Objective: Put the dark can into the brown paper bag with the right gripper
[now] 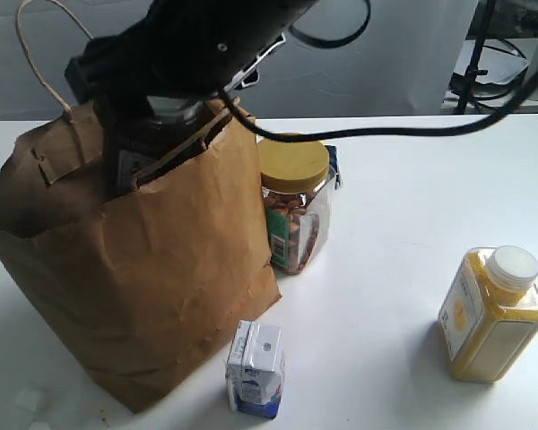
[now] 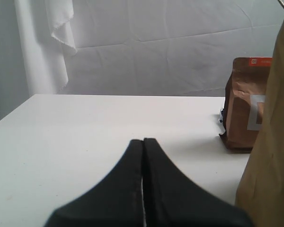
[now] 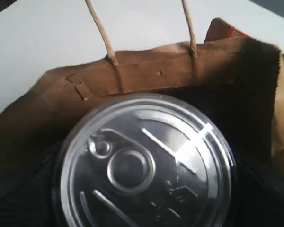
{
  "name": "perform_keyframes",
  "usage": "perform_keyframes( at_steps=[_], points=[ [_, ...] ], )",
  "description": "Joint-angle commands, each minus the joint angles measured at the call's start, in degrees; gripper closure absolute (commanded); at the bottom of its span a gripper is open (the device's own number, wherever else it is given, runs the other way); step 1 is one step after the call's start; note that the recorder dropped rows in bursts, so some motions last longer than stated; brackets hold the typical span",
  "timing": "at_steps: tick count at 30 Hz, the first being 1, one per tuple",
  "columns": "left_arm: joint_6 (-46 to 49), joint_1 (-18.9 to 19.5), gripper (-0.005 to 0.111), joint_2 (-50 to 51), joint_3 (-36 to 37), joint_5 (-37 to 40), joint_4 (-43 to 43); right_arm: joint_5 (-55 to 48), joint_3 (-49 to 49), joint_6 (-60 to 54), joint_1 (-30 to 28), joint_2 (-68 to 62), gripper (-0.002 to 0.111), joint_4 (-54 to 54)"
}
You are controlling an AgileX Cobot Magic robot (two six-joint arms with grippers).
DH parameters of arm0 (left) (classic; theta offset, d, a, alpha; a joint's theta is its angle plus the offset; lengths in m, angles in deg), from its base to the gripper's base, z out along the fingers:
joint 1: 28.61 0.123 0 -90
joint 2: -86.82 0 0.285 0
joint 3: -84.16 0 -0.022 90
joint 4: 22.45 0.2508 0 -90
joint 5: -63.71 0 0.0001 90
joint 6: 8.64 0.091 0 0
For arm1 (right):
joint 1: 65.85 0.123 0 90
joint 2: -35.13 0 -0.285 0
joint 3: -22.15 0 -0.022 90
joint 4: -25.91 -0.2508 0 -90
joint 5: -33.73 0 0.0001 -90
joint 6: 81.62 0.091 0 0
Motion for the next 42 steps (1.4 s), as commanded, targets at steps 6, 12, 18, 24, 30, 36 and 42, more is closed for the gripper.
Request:
perform_keyframes(
  at_steps=[6, 12, 18, 24, 30, 36, 42],
  points=[
    [-0.17, -0.45, 0.107, -0.20, 0.20, -0.30, 0.15, 3.54, 0.34, -0.97, 0.07, -3.61, 0.045, -2.40],
    [-0.17, -0.45, 0.107, -0.20, 0.20, -0.30, 0.15, 3.94, 0.34, -0.97, 0.07, -3.61, 0.030, -2.40],
    [-0.17, -0.45, 0.107, -0.20, 0.20, -0.30, 0.15, 4.18, 0.34, -0.97, 0.07, -2.73, 0.032, -6.33],
    [-0.17, -0.45, 0.107, -0.20, 0.20, -0.30, 0.15, 4.93, 0.34, 1.66, 0.07, 1.84, 0.067, -6.06],
    [-0.17, -0.45, 0.107, -0.20, 0.20, -0.30, 0.15, 5.16, 0.34, 2.60, 0.07, 7.17, 0.103, -2.61],
    [-0.17, -0.45, 0.107, -0.20, 0.20, -0.30, 0.15, 0.16, -0.36, 10.33, 0.07, 12.40, 0.108, 10.87],
    [-0.17, -0.45, 0.107, -0.20, 0.20, -0.30, 0.15, -0.67, -7.77, 13.11, 0.07, 21.10, 0.108, 17.32]
  ],
)
